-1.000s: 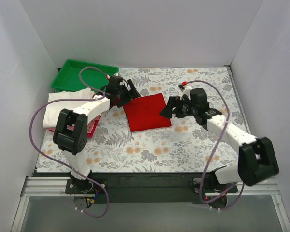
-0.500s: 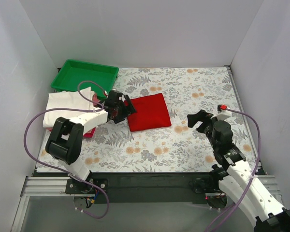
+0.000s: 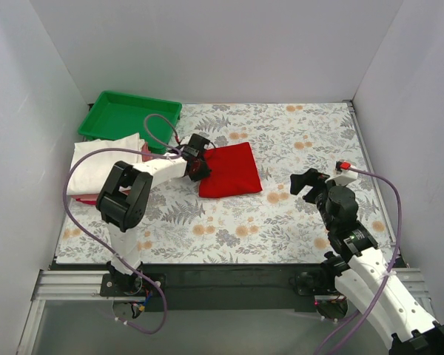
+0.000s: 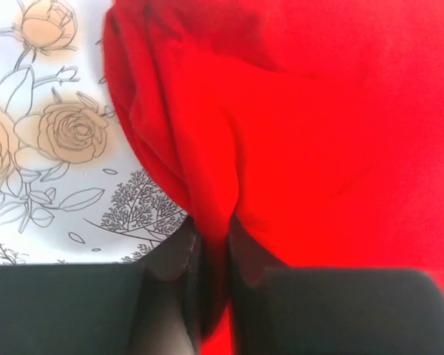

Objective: Fold and stack the t-shirts
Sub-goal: Fold the tshirt, then neatly place the folded tshirt to the corner

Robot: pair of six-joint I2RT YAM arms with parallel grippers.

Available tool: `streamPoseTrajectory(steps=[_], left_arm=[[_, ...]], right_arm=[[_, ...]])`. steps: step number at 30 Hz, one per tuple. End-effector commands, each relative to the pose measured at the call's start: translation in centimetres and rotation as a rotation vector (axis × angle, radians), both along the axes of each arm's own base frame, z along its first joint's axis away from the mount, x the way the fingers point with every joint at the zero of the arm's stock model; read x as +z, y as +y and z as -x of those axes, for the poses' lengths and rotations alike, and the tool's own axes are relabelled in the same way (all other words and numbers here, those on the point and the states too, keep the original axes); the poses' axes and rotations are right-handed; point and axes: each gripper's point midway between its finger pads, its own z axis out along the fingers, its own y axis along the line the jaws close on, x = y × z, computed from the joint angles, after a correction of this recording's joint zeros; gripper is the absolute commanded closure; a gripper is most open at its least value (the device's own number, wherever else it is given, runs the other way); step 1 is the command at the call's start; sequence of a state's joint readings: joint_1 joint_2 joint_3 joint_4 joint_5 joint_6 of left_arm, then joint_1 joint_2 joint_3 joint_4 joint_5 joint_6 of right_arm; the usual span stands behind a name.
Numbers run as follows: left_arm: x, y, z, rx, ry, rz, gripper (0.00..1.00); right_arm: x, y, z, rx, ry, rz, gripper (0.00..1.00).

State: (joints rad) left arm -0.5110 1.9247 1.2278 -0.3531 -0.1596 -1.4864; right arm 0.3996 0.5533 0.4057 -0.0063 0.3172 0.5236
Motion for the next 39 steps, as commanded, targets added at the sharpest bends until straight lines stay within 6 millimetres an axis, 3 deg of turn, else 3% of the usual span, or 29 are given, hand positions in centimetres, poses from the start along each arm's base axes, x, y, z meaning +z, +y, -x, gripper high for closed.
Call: streamPoseTrajectory(steps=[1, 4, 9, 15, 18, 23, 27, 30, 33, 39], left_arm=[[-1.8, 2.5, 1.6, -0.011, 0.052, -0.212, 1.00], [-0.2, 2.7, 0.7, -0.074, -0.015, -0.297, 1.00], [3.9, 5.1, -1.0, -0.282, -0.130, -0.531, 1.00], [6.2, 8.0, -0.5, -0.467, -0.162, -0.735, 1.00], [8.8, 8.9, -0.5, -0.548, -0.208, -0.789, 1.00], [15.2, 11.8, -0.5, -0.541, -0.304, -0.876, 1.00], [19.2, 13.9, 0.0, -0.533, -0.353, -0.895, 1.00], [20.4, 15.8, 0.5, -0.525, -0.352, -0.936, 1.00], [21.4, 18.5, 0.0, -0.453, -0.340, -0.955, 1.00], [23.9, 21.8, -1.4, -0.266, -0.371, -1.021, 1.00]], right_arm=[[1.8, -1.4, -0.4, -0.066, -0.062, 0.018, 0.02], [1.9, -2.1, -0.4, -0.095, -0.072, 0.050, 0.02], [2.0, -3.2, -0.3, -0.142, -0.084, 0.082, 0.02], [2.2, -3.6, -0.4, -0.159, -0.090, 0.107, 0.02], [2.1, -4.2, -0.5, -0.184, -0.085, 0.124, 0.02], [1.2, -5.3, -0.7, -0.243, -0.054, 0.168, 0.02], [1.2, -5.7, -0.7, -0.263, -0.055, 0.181, 0.02], [1.2, -6.1, -0.7, -0.280, -0.055, 0.190, 0.02], [1.1, -6.2, -0.6, -0.285, -0.054, 0.195, 0.02], [0.6, -6.4, -0.8, -0.297, -0.035, 0.212, 0.02]])
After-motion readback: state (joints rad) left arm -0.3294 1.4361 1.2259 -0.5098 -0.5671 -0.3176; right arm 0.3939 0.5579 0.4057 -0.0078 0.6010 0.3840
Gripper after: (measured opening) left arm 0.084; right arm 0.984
